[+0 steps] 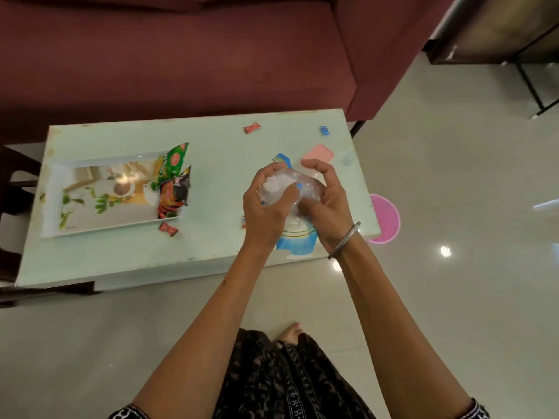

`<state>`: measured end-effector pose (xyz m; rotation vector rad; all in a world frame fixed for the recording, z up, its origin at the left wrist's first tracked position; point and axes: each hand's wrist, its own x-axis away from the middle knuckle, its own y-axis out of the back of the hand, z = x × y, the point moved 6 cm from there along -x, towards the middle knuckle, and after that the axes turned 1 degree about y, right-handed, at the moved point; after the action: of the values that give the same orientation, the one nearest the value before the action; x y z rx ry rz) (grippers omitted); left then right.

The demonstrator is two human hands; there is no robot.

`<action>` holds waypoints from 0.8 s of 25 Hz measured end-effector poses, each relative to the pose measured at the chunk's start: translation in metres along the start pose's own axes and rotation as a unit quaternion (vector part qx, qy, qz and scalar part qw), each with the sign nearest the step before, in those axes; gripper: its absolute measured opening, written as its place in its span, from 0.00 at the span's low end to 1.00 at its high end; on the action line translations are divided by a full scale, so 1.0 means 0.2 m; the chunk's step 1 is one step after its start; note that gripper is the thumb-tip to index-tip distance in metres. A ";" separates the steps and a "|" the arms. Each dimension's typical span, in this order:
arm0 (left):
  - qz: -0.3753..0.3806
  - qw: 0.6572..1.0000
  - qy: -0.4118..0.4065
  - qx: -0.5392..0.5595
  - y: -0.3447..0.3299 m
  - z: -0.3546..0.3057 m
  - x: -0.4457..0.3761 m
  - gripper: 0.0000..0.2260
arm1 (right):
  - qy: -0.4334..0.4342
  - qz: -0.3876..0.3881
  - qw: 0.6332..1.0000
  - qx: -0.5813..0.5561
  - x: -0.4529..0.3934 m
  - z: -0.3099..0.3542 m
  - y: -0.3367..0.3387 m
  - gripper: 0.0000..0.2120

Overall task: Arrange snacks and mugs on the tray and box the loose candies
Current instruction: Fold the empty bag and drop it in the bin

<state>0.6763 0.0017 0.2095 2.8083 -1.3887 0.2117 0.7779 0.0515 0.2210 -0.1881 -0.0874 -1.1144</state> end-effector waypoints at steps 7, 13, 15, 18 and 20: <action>-0.009 0.993 -0.072 -0.097 -0.45 -0.03 -0.12 0.12 | -0.208 -0.076 0.973 0.068 -0.18 -0.15 0.49 0.30; 0.058 0.982 -0.108 -0.147 -0.97 0.09 -0.34 0.19 | -0.345 -0.016 0.937 0.051 -0.48 -0.15 0.92 0.16; 0.102 0.970 -0.119 -0.184 -1.14 0.17 -0.46 0.16 | -0.328 -0.031 0.940 -0.083 -0.61 -0.13 1.05 0.16; 0.191 0.957 -0.116 -0.185 -1.38 0.30 -0.56 0.16 | -0.281 -0.039 0.938 -0.198 -0.76 -0.15 1.26 0.20; 0.249 0.954 -0.047 -0.159 -1.53 0.44 -0.61 0.22 | -0.255 -0.095 0.945 -0.181 -0.81 -0.23 1.38 0.22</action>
<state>0.8559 0.2781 0.1256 2.2007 -1.9311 -0.1404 0.9534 0.3030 0.1195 -0.8128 -0.3688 -1.2462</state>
